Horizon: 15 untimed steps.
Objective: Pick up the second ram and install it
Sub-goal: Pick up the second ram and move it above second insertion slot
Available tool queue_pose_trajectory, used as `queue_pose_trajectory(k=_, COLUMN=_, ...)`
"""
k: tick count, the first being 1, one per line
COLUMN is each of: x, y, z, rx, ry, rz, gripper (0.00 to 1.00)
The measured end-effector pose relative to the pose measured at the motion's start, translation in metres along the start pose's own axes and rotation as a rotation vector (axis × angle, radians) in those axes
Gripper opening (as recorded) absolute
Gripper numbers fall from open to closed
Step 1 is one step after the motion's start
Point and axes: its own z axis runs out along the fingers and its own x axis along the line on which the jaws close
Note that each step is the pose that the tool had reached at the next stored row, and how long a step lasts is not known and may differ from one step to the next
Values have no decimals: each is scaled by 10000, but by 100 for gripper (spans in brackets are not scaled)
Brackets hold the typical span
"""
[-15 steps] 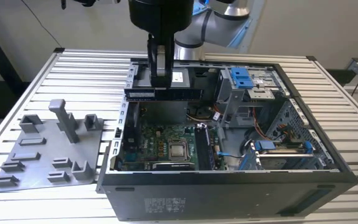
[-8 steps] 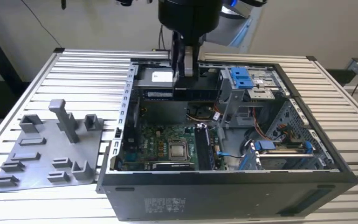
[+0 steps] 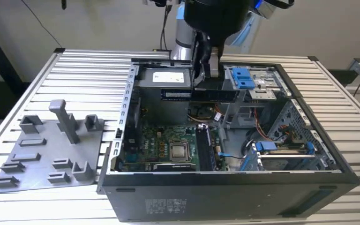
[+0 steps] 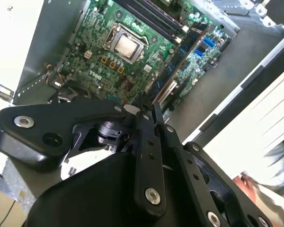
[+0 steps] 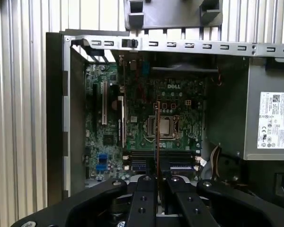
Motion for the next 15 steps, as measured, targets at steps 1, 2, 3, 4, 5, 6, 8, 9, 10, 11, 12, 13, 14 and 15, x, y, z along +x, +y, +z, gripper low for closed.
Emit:
queue_pose_trajectory(k=1, x=0, y=-32, z=-1, rx=-1, ry=1, rz=0, gripper=14)
queue_pose_trajectory(k=2, x=0, y=-63, z=-3, rx=-1, ry=1, rz=0, gripper=14)
queue_pose_trajectory(k=3, x=0, y=-94, z=-4, rx=-1, ry=1, rz=0, gripper=14)
queue_pose_trajectory(k=4, x=0, y=-124, z=-5, rx=-1, ry=2, rz=0, gripper=14)
queue_pose_trajectory(k=5, x=0, y=-152, z=-6, rx=-1, ry=1, rz=1, gripper=14)
queue_pose_trajectory(k=6, x=0, y=-180, z=-6, rx=-1, ry=0, rz=0, gripper=14)
queue_pose_trajectory(k=8, x=0, y=-231, z=-8, rx=-1, ry=1, rz=0, gripper=14)
queue_pose_trajectory(k=9, x=0, y=-256, z=-10, rx=-1, ry=2, rz=0, gripper=14)
queue_pose_trajectory(k=10, x=0, y=-281, z=-10, rx=-1, ry=1, rz=0, gripper=14)
queue_pose_trajectory(k=11, x=0, y=-307, z=-11, rx=-1, ry=1, rz=1, gripper=14)
queue_pose_trajectory(k=12, x=0, y=-334, z=-12, rx=-1, ry=1, rz=0, gripper=14)
queue_pose_trajectory(k=13, x=0, y=-361, z=-13, rx=-1, ry=1, rz=0, gripper=14)
queue_pose_trajectory(k=14, x=0, y=-388, z=-14, rx=-1, ry=1, rz=0, gripper=14)
queue_pose_trajectory(k=15, x=0, y=-416, z=-15, rx=-1, ry=1, rz=1, gripper=14)
